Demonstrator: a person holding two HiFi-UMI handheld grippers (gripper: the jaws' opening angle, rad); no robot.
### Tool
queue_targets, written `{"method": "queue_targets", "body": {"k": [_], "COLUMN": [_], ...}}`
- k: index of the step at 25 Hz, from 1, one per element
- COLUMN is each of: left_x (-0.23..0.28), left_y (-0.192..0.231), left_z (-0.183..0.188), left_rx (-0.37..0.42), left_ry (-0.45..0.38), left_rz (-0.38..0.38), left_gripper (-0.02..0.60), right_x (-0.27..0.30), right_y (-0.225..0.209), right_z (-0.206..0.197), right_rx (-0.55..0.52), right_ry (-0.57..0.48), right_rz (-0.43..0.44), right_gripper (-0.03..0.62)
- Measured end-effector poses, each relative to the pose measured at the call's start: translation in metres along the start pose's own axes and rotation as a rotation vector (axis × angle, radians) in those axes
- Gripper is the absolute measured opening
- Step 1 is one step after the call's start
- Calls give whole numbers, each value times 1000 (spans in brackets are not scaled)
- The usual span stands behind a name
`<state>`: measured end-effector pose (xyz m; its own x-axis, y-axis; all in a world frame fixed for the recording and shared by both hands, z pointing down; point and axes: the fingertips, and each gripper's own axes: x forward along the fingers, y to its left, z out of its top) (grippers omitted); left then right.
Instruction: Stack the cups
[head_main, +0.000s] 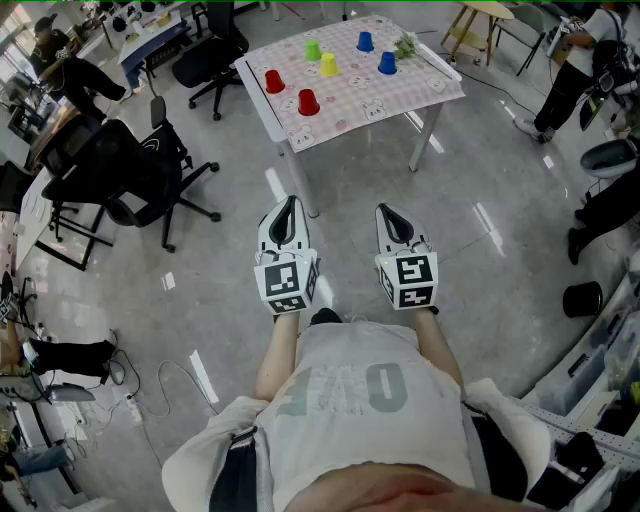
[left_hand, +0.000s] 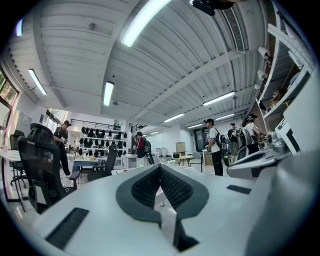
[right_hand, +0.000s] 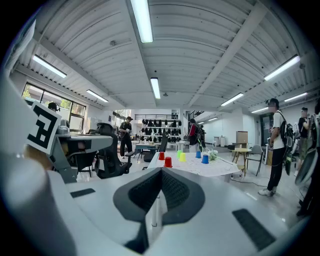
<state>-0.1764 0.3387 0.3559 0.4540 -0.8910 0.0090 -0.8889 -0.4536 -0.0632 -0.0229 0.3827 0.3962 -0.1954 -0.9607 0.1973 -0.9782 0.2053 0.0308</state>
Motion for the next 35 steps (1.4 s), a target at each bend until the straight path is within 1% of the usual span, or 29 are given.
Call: {"method": "queue_targets", "body": {"k": [9, 15, 23, 26, 31, 35], "left_x": [-2, -8, -7, 0, 11, 28], "left_y": [-10, -12, -3, -5, -20, -23], "left_z": [-1, -3, -8, -2, 1, 3], "left_rx": [1, -11, -82, -73, -52, -51], "left_ry": [0, 0, 7, -5, -9, -23], "left_rz": [-14, -13, 23, 20, -14, -33], "left_gripper": [28, 28, 28, 28, 28, 28], "right_x": [-5, -4, -10, -10, -8, 3], "right_y": [-5, -7, -10, -19, -33, -43], "right_z": [-6, -11, -24, -23, -26, -19], "right_rx": [13, 60, 36, 54, 92, 89], "right_ry": [4, 1, 44, 32, 25, 5], "right_rz": [2, -1, 10, 3, -16, -19], "right_gripper": [28, 28, 29, 29, 29, 29]}}
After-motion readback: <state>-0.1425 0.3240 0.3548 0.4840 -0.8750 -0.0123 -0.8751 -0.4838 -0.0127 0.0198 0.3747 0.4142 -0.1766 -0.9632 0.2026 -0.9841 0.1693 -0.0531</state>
